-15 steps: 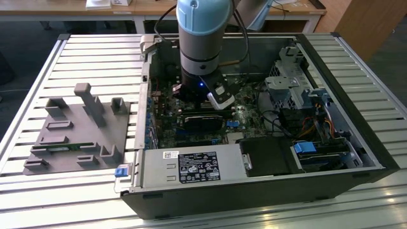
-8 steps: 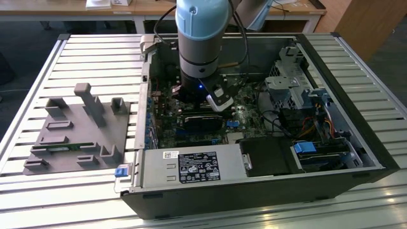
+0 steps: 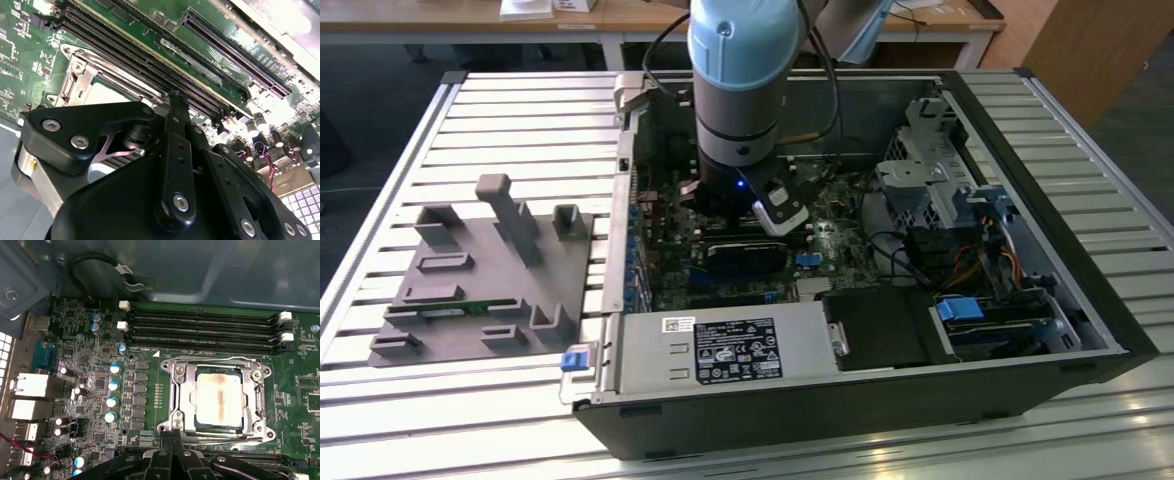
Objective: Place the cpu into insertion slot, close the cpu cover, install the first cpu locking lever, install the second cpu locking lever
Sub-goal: 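Install the second cpu locking lever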
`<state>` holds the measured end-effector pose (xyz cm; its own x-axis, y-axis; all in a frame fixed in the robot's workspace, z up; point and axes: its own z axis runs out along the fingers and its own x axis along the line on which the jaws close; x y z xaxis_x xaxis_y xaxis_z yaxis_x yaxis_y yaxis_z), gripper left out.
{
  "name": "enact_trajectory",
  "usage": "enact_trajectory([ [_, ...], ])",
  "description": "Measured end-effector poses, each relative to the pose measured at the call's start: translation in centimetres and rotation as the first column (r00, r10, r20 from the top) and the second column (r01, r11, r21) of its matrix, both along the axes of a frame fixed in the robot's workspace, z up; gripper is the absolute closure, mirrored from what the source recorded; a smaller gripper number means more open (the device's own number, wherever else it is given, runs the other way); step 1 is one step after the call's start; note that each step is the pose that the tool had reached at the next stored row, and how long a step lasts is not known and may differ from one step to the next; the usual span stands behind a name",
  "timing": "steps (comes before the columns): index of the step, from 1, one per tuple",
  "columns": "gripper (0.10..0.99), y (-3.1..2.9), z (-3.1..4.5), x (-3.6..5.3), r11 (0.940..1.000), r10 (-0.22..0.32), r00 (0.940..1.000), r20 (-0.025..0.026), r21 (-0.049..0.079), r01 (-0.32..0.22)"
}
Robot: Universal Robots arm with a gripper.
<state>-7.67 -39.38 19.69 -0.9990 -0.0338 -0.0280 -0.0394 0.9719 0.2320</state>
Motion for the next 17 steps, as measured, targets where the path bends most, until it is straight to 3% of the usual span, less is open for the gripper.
enact_trajectory([
  [8, 0.980, 0.45, -0.15, -0.23, 0.9999, 0.000, 1.0000, 0.0001, 0.011, 0.000],
  [17, 0.980, 0.49, -0.52, -0.37, 0.9999, 0.000, 1.0000, -0.0001, 0.014, 0.000],
])
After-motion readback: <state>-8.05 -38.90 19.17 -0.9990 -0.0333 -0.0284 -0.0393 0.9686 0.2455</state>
